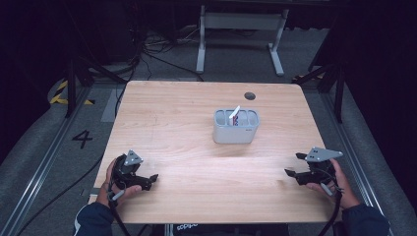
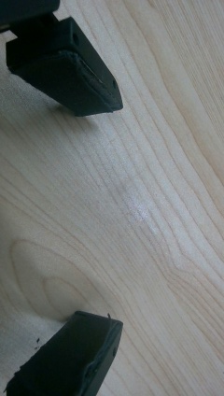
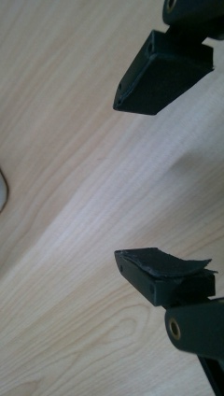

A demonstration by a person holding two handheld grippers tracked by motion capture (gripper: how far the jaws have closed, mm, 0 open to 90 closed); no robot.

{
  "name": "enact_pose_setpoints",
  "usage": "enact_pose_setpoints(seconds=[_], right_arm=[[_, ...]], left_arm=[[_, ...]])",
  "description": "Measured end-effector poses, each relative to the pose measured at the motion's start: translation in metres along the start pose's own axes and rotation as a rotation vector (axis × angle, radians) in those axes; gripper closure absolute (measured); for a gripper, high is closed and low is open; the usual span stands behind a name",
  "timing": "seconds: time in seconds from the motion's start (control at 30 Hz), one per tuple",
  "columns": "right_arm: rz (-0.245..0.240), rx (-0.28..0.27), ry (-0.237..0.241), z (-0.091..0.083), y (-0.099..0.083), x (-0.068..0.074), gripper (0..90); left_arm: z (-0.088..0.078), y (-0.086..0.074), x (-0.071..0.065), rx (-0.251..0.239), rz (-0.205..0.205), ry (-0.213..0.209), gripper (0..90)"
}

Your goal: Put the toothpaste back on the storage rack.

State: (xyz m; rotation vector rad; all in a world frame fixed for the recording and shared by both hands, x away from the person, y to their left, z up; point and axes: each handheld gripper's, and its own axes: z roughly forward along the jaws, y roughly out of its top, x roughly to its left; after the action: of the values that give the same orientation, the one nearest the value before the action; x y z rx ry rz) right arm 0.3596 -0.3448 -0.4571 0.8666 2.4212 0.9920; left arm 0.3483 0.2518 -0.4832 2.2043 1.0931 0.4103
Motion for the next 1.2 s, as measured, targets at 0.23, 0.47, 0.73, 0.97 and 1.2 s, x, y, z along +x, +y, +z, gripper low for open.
enact_pose_setpoints(seconds=[0.23,0.47,0.73,0.97,1.2], right_arm=[[0.112,0.005,0.009,0.004,-0.023,-0.002,22.0],[0.152,-0.008,0.003,0.008,-0.033,0.001,18.3],[0.163,0.001,-0.007,0.008,-0.033,-0.001,14.8],[0.179,0.011,-0.021,0.009,-0.033,-0.001,10.5],[0.201,0.019,-0.041,0.01,-0.032,0.0,7.3]], left_arm=[[0.001,0.0,0.001,-0.004,0.006,0.003,0.4],[0.001,0.0,0.0,-0.006,-0.002,0.007,0.5],[0.001,0.0,-0.001,-0.007,-0.009,0.007,0.5],[0.001,0.001,-0.001,-0.002,-0.012,0.014,0.4],[0.001,0.001,-0.002,0.001,-0.025,0.01,0.3]])
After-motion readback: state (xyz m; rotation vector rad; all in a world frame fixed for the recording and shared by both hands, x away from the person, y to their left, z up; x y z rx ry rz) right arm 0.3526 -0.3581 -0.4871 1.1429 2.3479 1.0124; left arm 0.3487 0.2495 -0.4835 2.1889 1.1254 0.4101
